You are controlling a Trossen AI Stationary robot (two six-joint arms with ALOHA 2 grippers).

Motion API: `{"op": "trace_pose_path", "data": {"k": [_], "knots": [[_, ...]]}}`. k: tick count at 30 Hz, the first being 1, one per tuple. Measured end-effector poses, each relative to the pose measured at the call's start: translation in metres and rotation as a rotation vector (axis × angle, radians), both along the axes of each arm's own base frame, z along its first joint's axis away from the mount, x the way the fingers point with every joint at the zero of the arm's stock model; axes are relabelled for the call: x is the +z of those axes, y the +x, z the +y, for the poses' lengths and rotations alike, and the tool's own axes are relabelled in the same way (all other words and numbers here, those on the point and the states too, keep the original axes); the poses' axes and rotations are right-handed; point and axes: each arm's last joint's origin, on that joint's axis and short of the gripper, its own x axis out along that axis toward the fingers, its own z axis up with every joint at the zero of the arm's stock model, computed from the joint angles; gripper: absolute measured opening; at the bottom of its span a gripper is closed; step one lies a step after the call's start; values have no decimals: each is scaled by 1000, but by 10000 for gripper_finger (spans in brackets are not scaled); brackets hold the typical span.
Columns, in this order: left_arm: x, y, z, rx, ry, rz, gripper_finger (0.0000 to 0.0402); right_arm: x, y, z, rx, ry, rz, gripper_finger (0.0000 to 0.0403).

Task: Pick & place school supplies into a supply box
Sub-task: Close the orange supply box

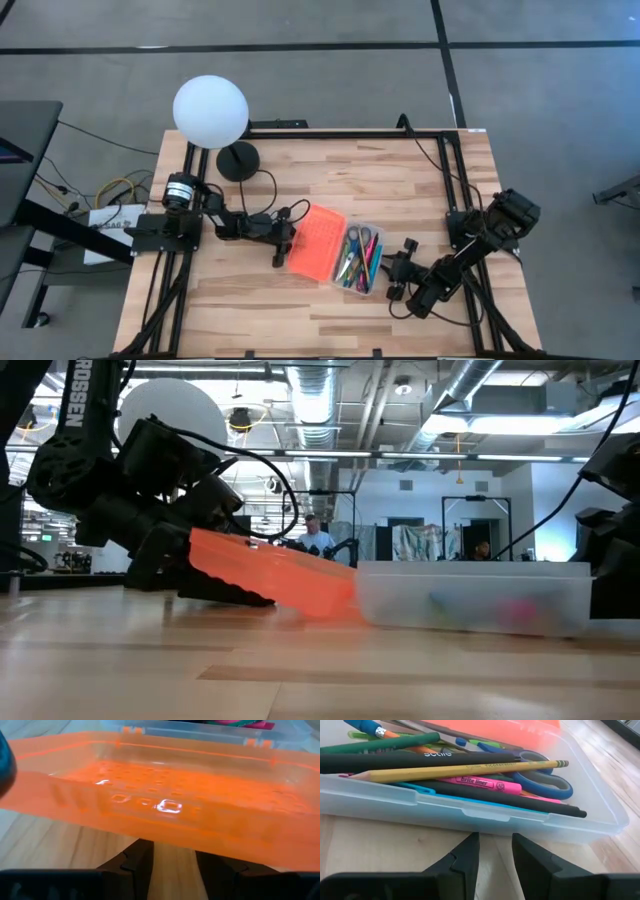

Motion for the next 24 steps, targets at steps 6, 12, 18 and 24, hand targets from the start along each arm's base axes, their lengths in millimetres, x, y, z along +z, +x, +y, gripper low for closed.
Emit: {"op": "trace_pose_path", "data": {"k": [6, 12, 18, 24], "knots": [[2, 1, -1, -37, -19, -27, 137, 0, 1, -1, 0, -7, 6, 113], [10, 3, -4, -98, -30, -109, 137, 0, 1, -1, 0, -7, 6, 113], [18, 5, -7, -117, 4, -200, 137, 0, 1, -1, 2, -8, 9, 113], [31, 10, -9, -131, 57, -344, 137, 0, 1, -1, 2, -9, 10, 113]]}}
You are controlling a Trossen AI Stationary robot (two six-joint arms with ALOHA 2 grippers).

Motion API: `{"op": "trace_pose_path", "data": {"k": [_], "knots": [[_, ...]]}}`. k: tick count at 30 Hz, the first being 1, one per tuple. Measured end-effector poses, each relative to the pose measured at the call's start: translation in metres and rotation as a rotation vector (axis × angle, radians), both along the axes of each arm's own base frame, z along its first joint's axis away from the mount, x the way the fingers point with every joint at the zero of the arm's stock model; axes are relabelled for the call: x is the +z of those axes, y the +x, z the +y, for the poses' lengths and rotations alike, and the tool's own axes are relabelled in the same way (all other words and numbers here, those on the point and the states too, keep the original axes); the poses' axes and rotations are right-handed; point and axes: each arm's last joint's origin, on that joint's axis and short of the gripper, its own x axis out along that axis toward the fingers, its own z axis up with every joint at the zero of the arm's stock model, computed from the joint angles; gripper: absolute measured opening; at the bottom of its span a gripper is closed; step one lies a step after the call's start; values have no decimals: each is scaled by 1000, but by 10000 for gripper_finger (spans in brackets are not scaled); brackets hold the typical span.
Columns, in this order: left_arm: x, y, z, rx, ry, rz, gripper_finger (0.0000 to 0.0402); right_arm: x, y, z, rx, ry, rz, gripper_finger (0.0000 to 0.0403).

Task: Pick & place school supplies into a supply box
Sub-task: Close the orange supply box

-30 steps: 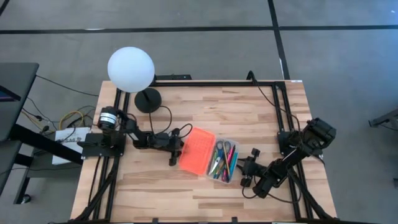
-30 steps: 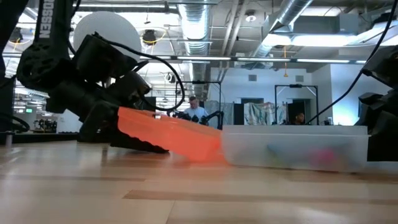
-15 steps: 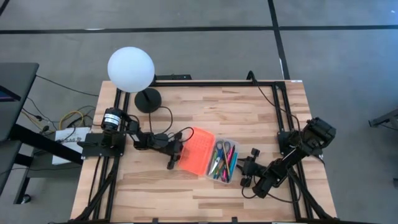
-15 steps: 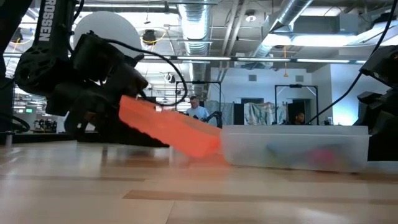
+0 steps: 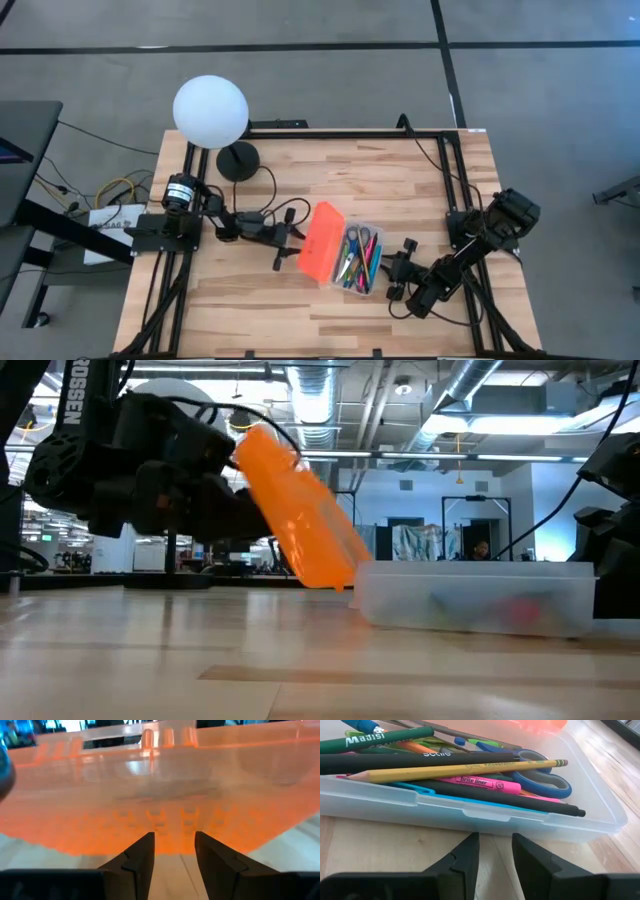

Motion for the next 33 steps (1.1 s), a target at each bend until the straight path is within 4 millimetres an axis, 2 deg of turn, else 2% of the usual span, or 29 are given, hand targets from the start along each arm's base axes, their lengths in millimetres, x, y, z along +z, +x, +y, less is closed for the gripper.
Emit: {"op": "trace_pose_path", "data": {"k": [9, 14, 20, 28, 33], "knots": [[14, 24, -5, -72, 23, -86, 137, 1, 3, -2, 7, -14, 12, 113], [20, 36, -13, -137, 39, -110, 137, 8, 8, -5, 48, -31, 54, 113], [22, 48, -25, -168, 52, -67, 137, 19, 16, -15, 94, -50, 119, 113], [24, 60, -37, -199, 63, -20, 137, 21, 34, -34, 73, -19, 156, 113], [24, 62, -38, -194, 66, -5, 137, 22, 39, -37, 83, -28, 149, 113]]}}
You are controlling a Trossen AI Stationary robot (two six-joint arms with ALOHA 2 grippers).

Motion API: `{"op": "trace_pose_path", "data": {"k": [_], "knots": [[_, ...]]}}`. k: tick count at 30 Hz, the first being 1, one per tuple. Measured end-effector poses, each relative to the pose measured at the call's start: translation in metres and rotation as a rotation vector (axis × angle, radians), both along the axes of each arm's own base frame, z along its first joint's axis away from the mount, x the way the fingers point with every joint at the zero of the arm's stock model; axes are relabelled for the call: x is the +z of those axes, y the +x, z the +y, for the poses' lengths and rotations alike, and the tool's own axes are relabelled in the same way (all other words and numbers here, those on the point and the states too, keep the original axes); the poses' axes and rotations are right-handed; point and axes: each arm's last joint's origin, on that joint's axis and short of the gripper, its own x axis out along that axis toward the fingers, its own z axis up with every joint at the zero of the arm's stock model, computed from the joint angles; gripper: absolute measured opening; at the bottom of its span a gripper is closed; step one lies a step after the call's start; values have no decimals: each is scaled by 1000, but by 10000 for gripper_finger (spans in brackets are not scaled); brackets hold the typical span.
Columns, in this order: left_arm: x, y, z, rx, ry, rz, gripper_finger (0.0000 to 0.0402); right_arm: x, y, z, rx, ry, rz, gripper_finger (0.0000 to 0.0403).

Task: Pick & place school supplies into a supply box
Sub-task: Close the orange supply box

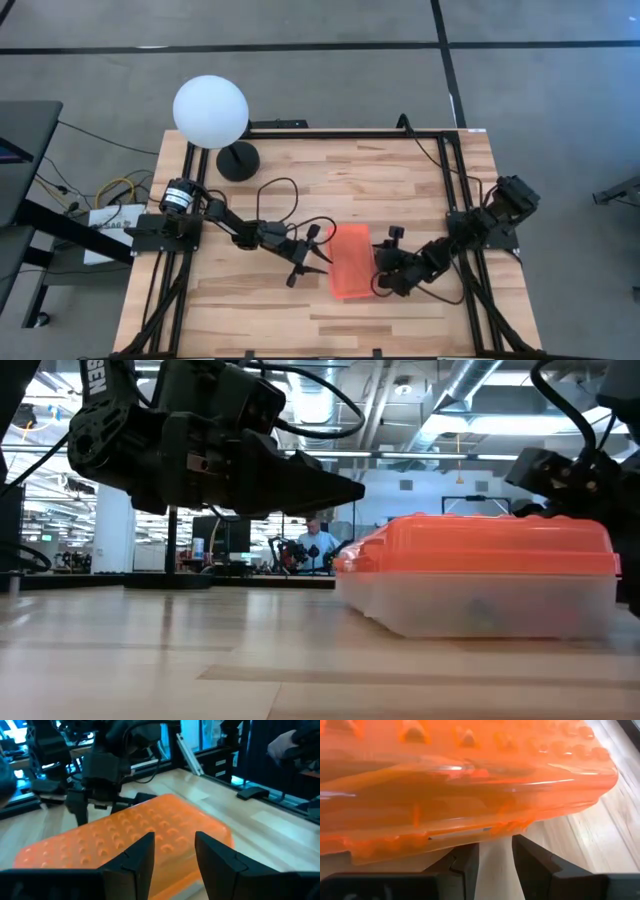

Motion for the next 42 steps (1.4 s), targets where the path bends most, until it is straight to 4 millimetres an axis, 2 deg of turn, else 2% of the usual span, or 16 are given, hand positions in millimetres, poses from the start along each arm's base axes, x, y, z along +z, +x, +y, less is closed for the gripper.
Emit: {"op": "trace_pose_path", "data": {"k": [20, 31, 35, 39, 42], "knots": [[-12, -1, 5, 153, 22, 145, 137, 3, 11, 0, 30, 98, -51, 113], [-17, -3, 14, 232, 41, 184, 138, 6, 23, -13, 27, 110, -53, 113], [-20, -7, 18, 316, 50, 188, 138, 7, 26, -16, 14, 116, -60, 113], [-24, -13, 26, 476, 68, 192, 138, 7, 26, -16, 12, 116, -64, 113], [-26, -17, 28, 507, 64, 184, 137, 7, 28, -16, 8, 122, -69, 113]]}}
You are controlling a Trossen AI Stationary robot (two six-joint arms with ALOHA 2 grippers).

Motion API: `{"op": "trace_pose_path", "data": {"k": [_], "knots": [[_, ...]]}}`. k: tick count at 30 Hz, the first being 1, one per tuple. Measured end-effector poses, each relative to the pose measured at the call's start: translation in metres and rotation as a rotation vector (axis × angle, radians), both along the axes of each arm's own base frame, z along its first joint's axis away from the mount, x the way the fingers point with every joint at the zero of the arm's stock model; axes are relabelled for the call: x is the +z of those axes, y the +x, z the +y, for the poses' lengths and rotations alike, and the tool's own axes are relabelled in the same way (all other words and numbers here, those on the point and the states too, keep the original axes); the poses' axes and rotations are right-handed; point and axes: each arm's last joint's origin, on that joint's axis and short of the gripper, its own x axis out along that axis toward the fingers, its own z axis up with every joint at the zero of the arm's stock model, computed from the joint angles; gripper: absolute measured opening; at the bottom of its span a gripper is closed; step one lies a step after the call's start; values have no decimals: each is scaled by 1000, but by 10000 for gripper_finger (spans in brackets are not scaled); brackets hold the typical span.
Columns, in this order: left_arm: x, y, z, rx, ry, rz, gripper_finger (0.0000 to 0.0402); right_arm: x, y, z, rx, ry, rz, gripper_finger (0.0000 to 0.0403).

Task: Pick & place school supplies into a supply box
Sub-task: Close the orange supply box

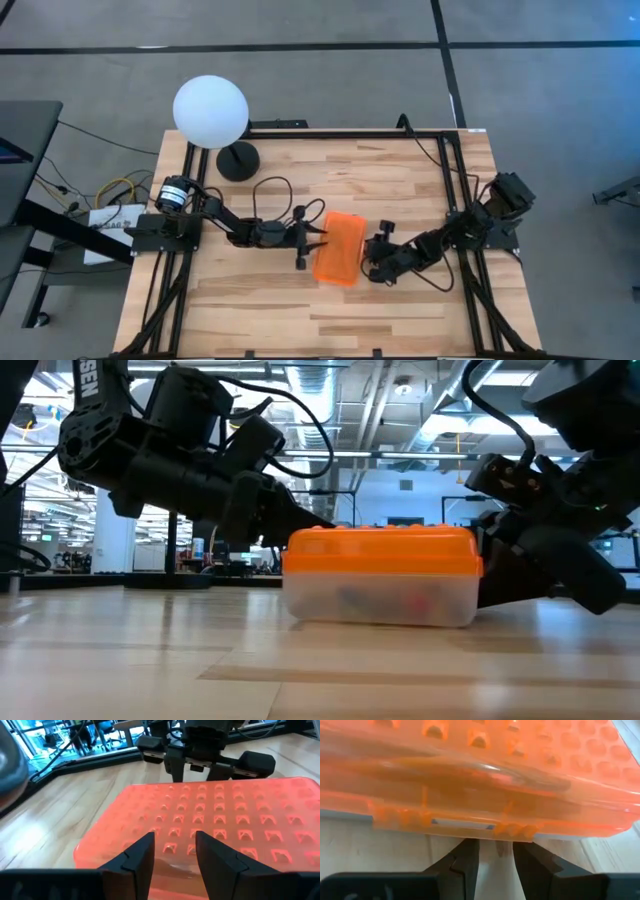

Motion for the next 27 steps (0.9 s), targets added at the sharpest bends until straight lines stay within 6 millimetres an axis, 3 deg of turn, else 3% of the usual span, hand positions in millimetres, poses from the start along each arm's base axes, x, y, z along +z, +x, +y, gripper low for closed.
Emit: {"op": "trace_pose_path", "data": {"k": [17, 27], "knots": [[0, -2, -2, -48, -28, -17, 137, 2, 14, -30, -48, -19, 1, 113], [-1, -2, 0, 27, -2, -11, 137, 2, 14, -27, -29, 3, 2, 113]]}}
